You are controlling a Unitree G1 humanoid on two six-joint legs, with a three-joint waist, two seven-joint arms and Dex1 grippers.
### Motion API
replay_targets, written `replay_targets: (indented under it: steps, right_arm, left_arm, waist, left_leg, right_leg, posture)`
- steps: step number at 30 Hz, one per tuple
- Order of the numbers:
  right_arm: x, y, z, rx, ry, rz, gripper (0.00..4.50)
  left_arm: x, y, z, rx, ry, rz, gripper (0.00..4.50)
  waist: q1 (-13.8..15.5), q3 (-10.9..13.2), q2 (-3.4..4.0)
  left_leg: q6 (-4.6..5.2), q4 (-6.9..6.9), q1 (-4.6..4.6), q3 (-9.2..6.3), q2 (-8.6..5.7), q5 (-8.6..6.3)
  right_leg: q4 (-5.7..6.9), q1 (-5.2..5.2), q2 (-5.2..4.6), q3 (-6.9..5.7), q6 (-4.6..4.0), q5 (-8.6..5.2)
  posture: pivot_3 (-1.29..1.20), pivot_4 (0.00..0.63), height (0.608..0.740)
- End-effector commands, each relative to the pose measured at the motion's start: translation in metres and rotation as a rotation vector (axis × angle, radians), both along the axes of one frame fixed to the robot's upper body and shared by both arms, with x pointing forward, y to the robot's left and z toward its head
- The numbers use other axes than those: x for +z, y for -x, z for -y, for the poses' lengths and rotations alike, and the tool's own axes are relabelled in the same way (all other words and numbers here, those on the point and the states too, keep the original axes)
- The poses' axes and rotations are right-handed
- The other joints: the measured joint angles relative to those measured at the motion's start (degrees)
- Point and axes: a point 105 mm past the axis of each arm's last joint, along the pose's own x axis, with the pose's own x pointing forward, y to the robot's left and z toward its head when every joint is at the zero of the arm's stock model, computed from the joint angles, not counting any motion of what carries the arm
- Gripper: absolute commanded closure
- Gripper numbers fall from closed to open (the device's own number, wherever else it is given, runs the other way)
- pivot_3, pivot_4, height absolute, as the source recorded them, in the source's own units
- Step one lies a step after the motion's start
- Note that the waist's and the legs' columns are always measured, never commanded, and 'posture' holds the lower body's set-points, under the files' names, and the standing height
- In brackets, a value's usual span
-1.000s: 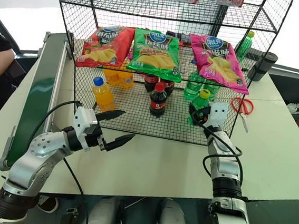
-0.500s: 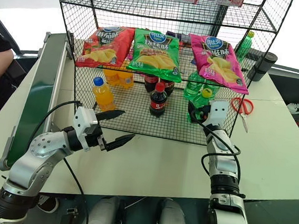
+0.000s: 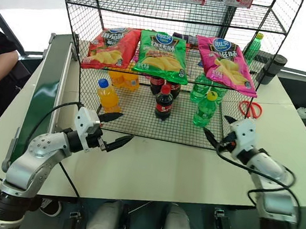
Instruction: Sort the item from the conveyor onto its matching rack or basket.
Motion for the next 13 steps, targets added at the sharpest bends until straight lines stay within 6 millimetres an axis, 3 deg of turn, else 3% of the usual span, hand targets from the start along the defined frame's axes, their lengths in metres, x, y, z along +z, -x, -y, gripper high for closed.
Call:
replay_targets:
  steps: [1, 7, 13]
  right_arm:
    - [0.030, 0.018, 0.017, 0.024, 0.003, 0.035, 0.03]
    - [0.038, 0.044, 0.040, 0.027, 0.052, -0.044, 0.03]
    - [0.036, 0.045, 0.040, 0.024, 0.060, -0.059, 0.03]
  left_arm:
    - [0.007, -0.003, -0.019, 0.044, -0.013, 0.016, 0.00]
    - [0.001, -0.003, -0.050, 0.109, -0.040, -0.027, 0.00]
    - [-0.001, 0.000, -0.056, 0.107, -0.041, -0.040, 0.00]
  waist:
    - [0.0, 0.0, -0.03]
    - [-0.2, 0.0, -0.08]
    - [-0.1, 0.0, -0.08]
  left_leg:
    - [0.00, 0.00, 0.00, 0.00, 0.00, 0.00]
    - [0.01, -0.01, 0.02, 0.00, 0.02, -0.01]
    - [0.01, -0.01, 0.03, 0.01, 0.02, -0.01]
  right_leg:
    - [-0.02, 0.00, 0.01, -0.01, 0.00, 0.00]
    - [-0.05, 0.02, 0.04, -0.01, -0.01, 0.00]
    - [-0.04, 0.01, 0.04, 0.01, -0.03, -0.01]
  posture:
    - [0.00, 0.150, 0.736]
    - [0.00, 0.150, 0.736]
    - [0.00, 0.150, 0.736]
